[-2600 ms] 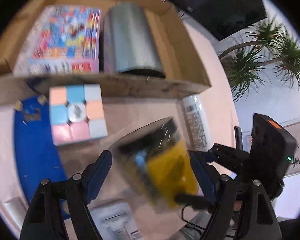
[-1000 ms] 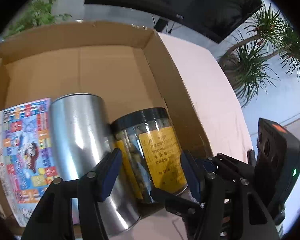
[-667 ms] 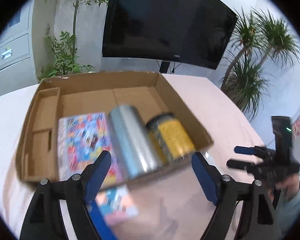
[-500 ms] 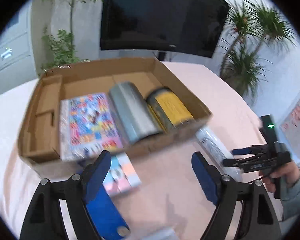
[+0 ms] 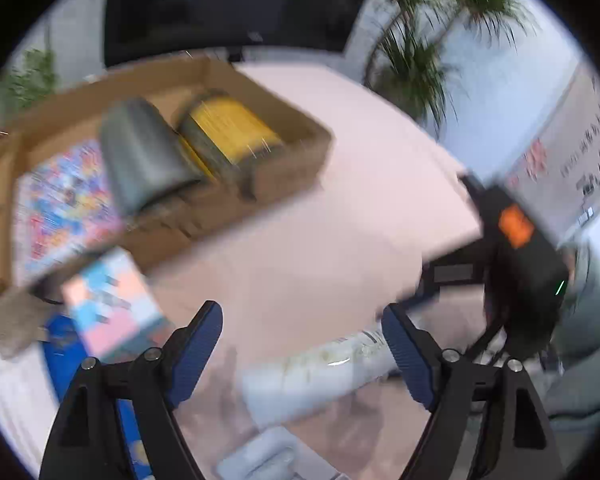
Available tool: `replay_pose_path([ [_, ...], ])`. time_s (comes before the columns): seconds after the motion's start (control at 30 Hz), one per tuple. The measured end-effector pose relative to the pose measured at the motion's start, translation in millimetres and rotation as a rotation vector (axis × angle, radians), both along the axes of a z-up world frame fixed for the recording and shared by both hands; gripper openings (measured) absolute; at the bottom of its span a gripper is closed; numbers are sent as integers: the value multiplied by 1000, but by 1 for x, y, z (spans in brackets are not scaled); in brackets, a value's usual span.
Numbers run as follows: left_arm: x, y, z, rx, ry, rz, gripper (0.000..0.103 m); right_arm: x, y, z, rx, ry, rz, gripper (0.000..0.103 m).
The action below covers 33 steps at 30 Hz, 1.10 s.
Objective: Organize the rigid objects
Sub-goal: 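Grasp the white spray bottle with the right tool while the left tool joins, then stand the spray bottle in the box beside the jar, release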
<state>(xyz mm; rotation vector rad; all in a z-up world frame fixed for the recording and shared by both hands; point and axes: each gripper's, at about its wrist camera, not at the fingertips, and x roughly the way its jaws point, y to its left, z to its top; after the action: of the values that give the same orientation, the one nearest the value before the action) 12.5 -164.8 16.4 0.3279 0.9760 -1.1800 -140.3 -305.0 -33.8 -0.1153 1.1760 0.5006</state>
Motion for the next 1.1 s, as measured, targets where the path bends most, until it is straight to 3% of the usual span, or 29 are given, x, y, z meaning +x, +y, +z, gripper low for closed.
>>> replay_pose_path([
  [0.07,-5,-10,-12,21,40,-48,78,5,-5,4,-65,-7,42,61],
  [0.13,-12,-22,-25,75,59,-85,69,12,-18,12,-113,-25,39,61],
  [0.2,-16,-27,-31,116,62,-102,62,23,-41,20,-148,-43,-37,60],
  [0.33,-18,-23,-39,127,141,-103,61,43,-80,18,-158,-43,-307,54],
  [0.43,-18,-22,-55,177,215,-46,60,43,-108,20,9,0,-559,54],
  [0.5,-21,-24,-57,173,240,-22,52,33,-123,19,266,80,-710,56],
  [0.6,-21,-30,-61,164,301,13,44,29,-115,14,449,125,-763,58],
  [0.77,-30,-39,-58,195,272,62,45,52,-77,1,473,171,-749,51],
  [0.87,-34,-43,-52,208,215,121,44,60,-68,11,447,110,-769,48],
  [0.93,-41,-54,-32,181,139,137,44,50,-71,12,454,56,-761,47],
  [1.1,-15,-96,38,-19,15,200,44,64,-106,100,372,-206,-692,45],
])
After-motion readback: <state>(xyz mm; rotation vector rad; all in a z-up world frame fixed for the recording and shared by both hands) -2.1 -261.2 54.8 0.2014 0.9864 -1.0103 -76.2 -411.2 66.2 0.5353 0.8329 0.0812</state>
